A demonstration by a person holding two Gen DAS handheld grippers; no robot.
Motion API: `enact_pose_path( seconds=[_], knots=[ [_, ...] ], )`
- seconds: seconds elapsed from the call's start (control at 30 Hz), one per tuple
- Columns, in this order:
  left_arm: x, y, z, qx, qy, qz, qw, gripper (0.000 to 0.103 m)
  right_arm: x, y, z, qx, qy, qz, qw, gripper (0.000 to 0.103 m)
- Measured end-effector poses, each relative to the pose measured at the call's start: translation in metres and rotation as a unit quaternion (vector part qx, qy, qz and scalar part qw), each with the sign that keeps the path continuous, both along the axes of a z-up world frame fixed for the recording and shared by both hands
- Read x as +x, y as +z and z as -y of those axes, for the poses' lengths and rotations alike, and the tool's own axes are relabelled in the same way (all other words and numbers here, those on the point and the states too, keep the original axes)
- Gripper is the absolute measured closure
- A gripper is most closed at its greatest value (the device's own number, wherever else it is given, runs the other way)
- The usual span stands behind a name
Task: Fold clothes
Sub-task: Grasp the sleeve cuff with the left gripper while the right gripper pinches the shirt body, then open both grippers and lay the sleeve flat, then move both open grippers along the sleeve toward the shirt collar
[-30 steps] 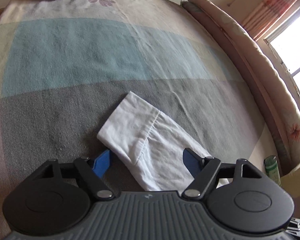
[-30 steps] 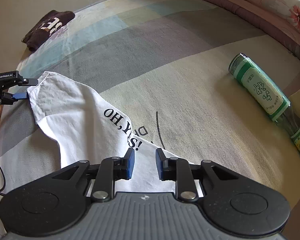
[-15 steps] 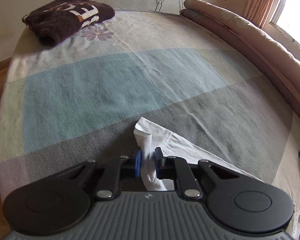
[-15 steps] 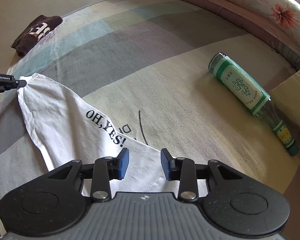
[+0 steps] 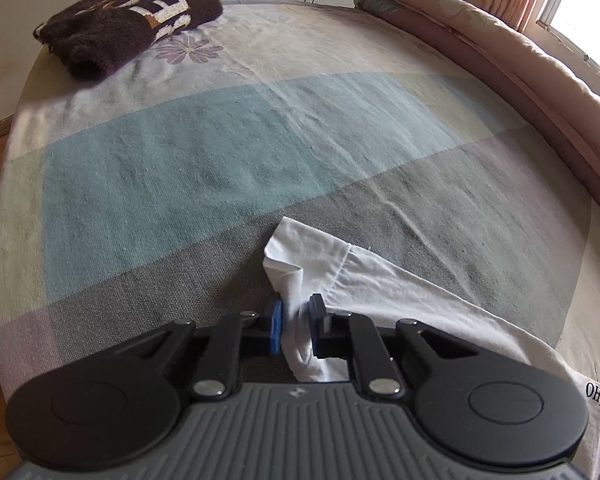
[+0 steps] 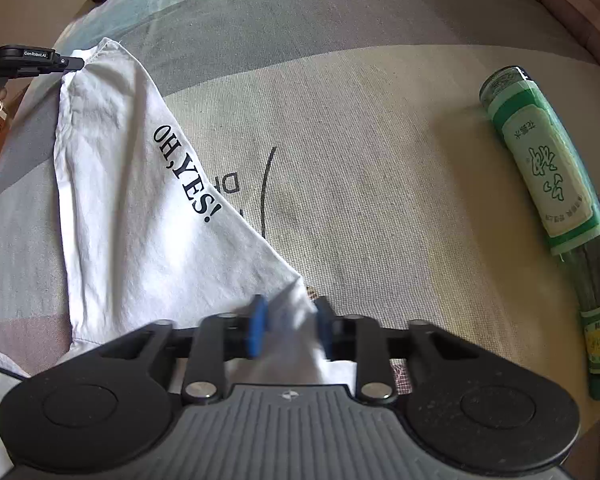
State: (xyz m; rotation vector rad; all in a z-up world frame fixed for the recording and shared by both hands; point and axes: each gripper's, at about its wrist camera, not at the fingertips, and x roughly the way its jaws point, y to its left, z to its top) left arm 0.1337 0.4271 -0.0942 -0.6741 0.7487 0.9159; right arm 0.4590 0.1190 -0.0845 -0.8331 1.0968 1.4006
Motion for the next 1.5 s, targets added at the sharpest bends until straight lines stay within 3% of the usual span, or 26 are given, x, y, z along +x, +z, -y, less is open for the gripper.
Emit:
enact_pose_path(
  seconds=[0.13, 0.2, 0.37, 0.47, 0.57, 0.67, 0.8, 0.9, 0.93, 1.0, 1.1, 1.23, 1.33, 1.4, 1.43, 1.5],
  knots=[
    [0.001, 0.008, -0.002, 0.006, 0.004, 0.008, 0.9999, 0.092, 0.005, 0.007, 0.002, 0.017, -0.028, 0.009, 0.999, 0.095],
    [0.005, 0.016, -0.005, 0.018, -0.001, 0.012, 0.9998, 0.099, 0.012, 0.009, 0.001, 0.026, -0.051, 0.018, 0.998, 0.095],
    [0.018, 0.023, -0.015, 0.029, -0.014, 0.012, 0.9994, 0.099, 0.016, 0.009, 0.000, 0.041, -0.096, 0.043, 0.994, 0.093],
    [0.020, 0.021, -0.012, 0.028, -0.019, -0.001, 0.9994, 0.099, 0.010, 0.020, -0.004, 0.058, -0.110, 0.049, 0.991, 0.086],
    [0.013, 0.015, -0.012, 0.016, -0.001, -0.023, 0.9996, 0.094, 0.001, 0.028, -0.011, 0.073, -0.121, 0.041, 0.989, 0.067],
    [-0.001, 0.014, -0.011, 0.009, 0.029, -0.019, 0.9994, 0.088, -0.016, 0.032, -0.023, 0.084, -0.124, 0.004, 0.989, 0.065],
    [-0.001, 0.030, 0.003, 0.086, 0.020, -0.065, 0.9939, 0.087, -0.043, 0.030, -0.038, 0.093, -0.128, -0.030, 0.987, 0.054],
    [0.004, 0.042, 0.011, 0.118, -0.013, -0.071, 0.9904, 0.080, -0.071, 0.010, -0.051, 0.082, -0.136, -0.012, 0.987, 0.052],
    [0.010, 0.044, 0.014, 0.118, -0.033, -0.065, 0.9903, 0.078, -0.077, 0.002, -0.058, 0.076, -0.143, -0.002, 0.987, 0.052],
    [0.022, 0.045, 0.018, 0.110, -0.069, -0.053, 0.9901, 0.072, -0.084, -0.002, -0.067, 0.116, -0.152, 0.031, 0.981, 0.043],
    [0.048, 0.041, 0.031, 0.094, -0.137, -0.033, 0.9856, 0.066, -0.077, -0.002, -0.085, 0.129, -0.182, 0.060, 0.973, 0.043],
    [0.081, 0.029, 0.057, 0.092, -0.234, -0.030, 0.9675, 0.063, -0.088, 0.025, -0.064, 0.161, -0.182, 0.051, 0.969, 0.043],
    [0.097, 0.014, 0.073, 0.089, -0.289, -0.047, 0.9520, 0.061, -0.123, 0.037, -0.033, 0.175, -0.135, -0.007, 0.975, 0.043],
    [0.104, 0.002, 0.077, 0.077, -0.309, -0.065, 0.9456, 0.060, -0.151, 0.034, -0.024, 0.171, -0.096, -0.039, 0.980, 0.046],
    [0.104, -0.001, 0.077, 0.075, -0.309, -0.067, 0.9458, 0.060, -0.161, 0.029, -0.027, 0.165, -0.082, -0.031, 0.982, 0.048],
    [0.103, -0.004, 0.076, 0.070, -0.306, -0.064, 0.9473, 0.055, -0.182, 0.019, -0.033, 0.153, -0.054, -0.012, 0.987, 0.067]
  ],
)
